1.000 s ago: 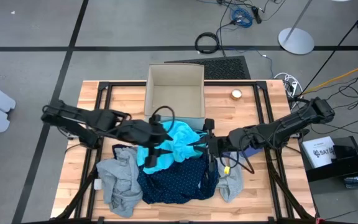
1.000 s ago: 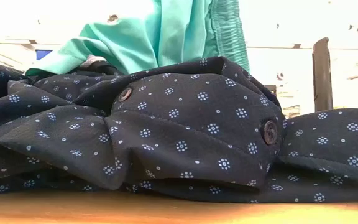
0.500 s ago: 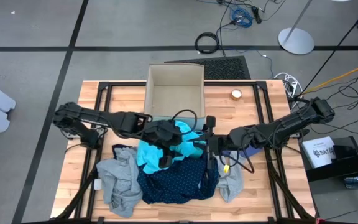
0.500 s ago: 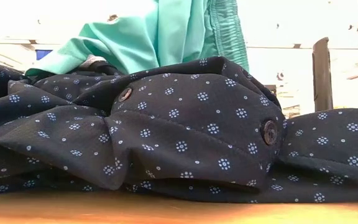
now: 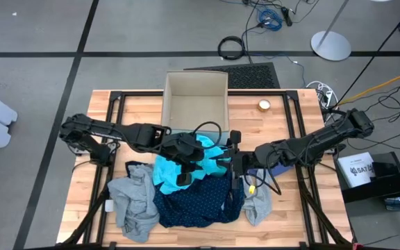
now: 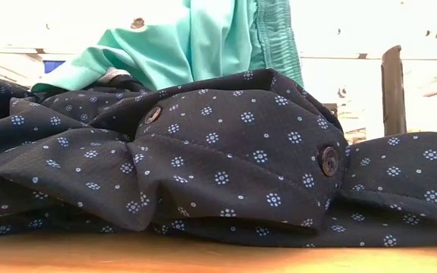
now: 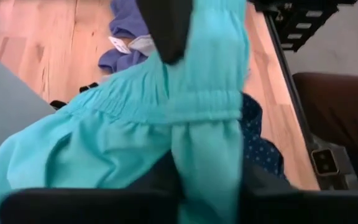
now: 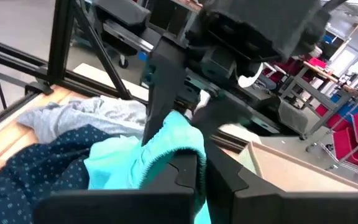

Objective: Sort clothes
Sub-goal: Put the light blue shorts into the white laundry organizer

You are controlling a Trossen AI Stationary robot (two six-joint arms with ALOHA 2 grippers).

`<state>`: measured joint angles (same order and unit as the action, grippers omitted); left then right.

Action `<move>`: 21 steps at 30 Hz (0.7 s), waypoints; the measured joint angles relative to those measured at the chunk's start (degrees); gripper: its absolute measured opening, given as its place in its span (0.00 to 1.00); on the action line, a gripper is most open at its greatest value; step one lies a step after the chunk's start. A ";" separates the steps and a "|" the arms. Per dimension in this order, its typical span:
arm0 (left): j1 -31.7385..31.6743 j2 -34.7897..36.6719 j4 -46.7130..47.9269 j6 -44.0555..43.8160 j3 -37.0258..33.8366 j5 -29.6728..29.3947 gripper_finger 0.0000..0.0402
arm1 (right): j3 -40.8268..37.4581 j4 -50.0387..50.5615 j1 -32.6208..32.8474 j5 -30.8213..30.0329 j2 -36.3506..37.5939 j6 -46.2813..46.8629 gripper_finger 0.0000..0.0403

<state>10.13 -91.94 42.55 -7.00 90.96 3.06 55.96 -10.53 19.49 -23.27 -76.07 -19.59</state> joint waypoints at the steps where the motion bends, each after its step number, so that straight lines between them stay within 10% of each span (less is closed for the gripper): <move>1: 0.00 0.00 0.40 0.27 0.00 0.07 0.08 | 0.00 0.03 0.00 -0.53 0.00 -0.41 0.06; 13: 0.00 6.45 0.62 -0.15 0.00 -0.17 0.01 | 2.05 12.97 2.15 -15.76 6.40 2.56 0.59; 21: 0.02 15.36 0.36 -1.46 4.11 -7.02 0.00 | 1.89 25.22 6.38 -12.78 14.97 16.07 0.78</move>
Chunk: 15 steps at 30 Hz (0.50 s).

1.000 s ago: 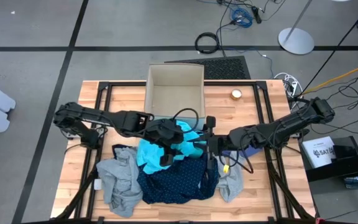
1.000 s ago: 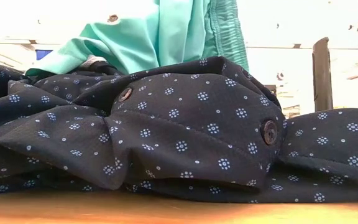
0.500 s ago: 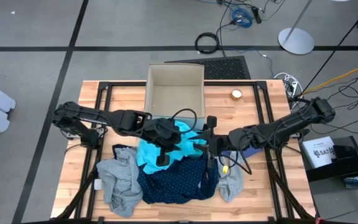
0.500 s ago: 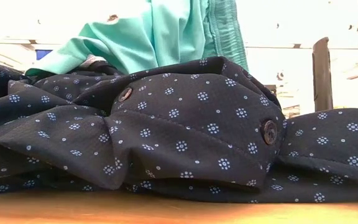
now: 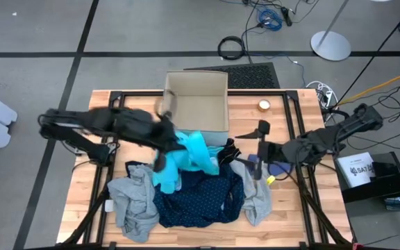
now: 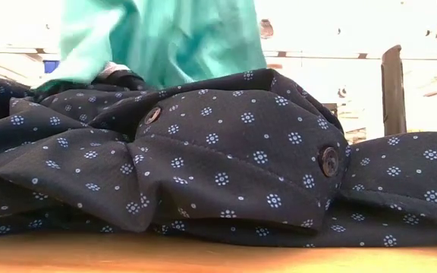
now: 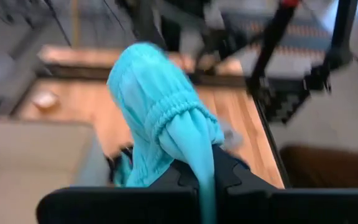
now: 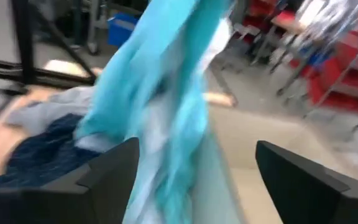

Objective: Sort clothes
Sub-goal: Put the light blue shorts into the white laundry organizer

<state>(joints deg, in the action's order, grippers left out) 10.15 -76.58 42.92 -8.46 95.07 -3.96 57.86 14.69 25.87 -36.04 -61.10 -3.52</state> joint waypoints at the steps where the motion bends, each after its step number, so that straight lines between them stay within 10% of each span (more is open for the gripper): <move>1: -0.02 0.93 -0.11 0.29 0.62 -1.00 0.00 | -0.40 1.03 0.04 1.11 -0.05 2.25 0.79; 15: -0.02 5.47 0.32 -0.25 3.14 -6.04 0.00 | -4.89 -6.69 -5.60 1.66 -18.03 9.91 0.81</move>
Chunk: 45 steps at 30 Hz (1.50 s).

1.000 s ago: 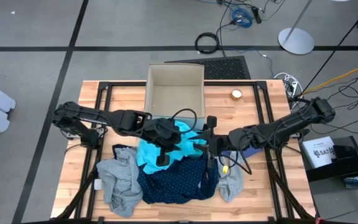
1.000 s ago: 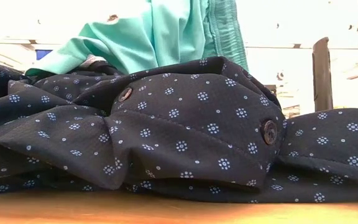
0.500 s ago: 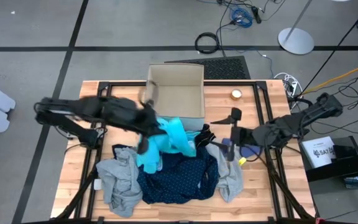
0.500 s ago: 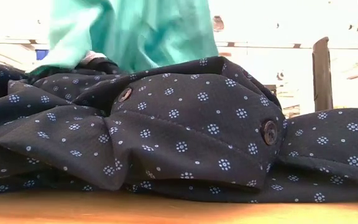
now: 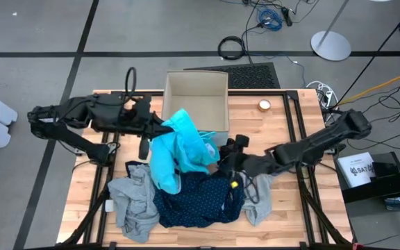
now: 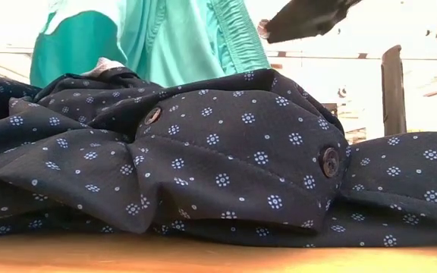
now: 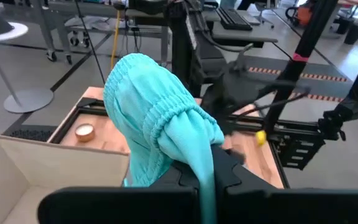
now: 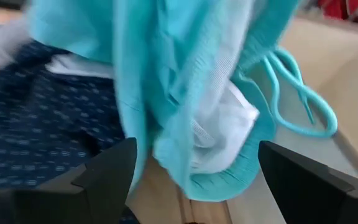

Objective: Sort clothes
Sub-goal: Put the light blue shorts into the white laundry organizer

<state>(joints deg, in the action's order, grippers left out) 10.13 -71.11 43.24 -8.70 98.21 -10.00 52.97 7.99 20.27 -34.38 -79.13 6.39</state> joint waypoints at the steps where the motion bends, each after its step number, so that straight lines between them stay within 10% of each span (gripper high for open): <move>1: 0.00 -0.01 0.06 -0.06 0.00 0.60 0.00 | 0.00 0.15 -0.70 0.17 -0.57 0.56 0.81; 25: 0.00 0.00 7.33 0.33 0.00 30.20 0.02 | 0.00 -16.34 -10.12 22.81 -9.99 -11.86 0.81; 37: 0.46 -1.04 7.13 3.04 0.00 50.41 0.02 | 0.00 -19.95 -7.16 22.41 -9.95 -15.23 0.81; 45: 2.04 -4.04 7.32 1.65 0.00 50.95 0.03 | 1.14 -19.73 -2.90 14.38 -8.29 -18.39 0.81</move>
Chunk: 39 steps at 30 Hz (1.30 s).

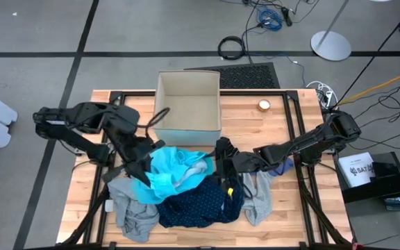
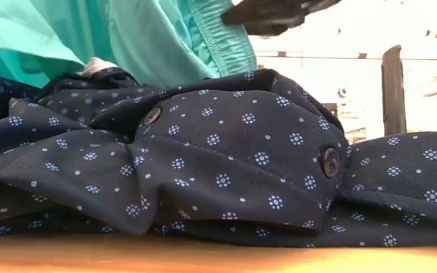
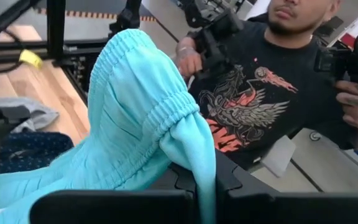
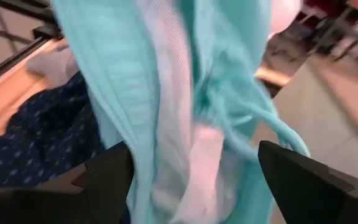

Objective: Sort clothes
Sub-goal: Put the light blue shorts into the white laundry organizer

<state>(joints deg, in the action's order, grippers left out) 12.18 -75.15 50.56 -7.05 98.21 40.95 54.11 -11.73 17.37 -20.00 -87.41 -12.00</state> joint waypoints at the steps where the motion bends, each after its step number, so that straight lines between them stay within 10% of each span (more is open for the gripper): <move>1: 0.17 -0.44 -0.01 0.00 0.00 -0.03 0.03 | 0.00 0.12 0.35 -0.73 0.04 -0.58 0.81; 25: 0.60 -3.68 -0.32 3.76 -0.02 4.02 0.03 | 2.17 -13.51 -6.24 5.36 -15.48 -4.84 0.77; 34: 0.60 -3.65 3.76 4.61 -0.02 1.01 0.03 | 10.51 2.51 -6.30 5.23 -14.71 -2.76 0.07; 39: -0.91 -1.83 4.58 4.36 -0.04 -2.44 0.03 | 16.55 19.20 -6.84 4.69 -8.10 1.29 0.01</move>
<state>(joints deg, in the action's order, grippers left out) 11.27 -76.98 55.13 -2.70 98.17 38.51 70.66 7.47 10.53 -15.31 -95.51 -10.71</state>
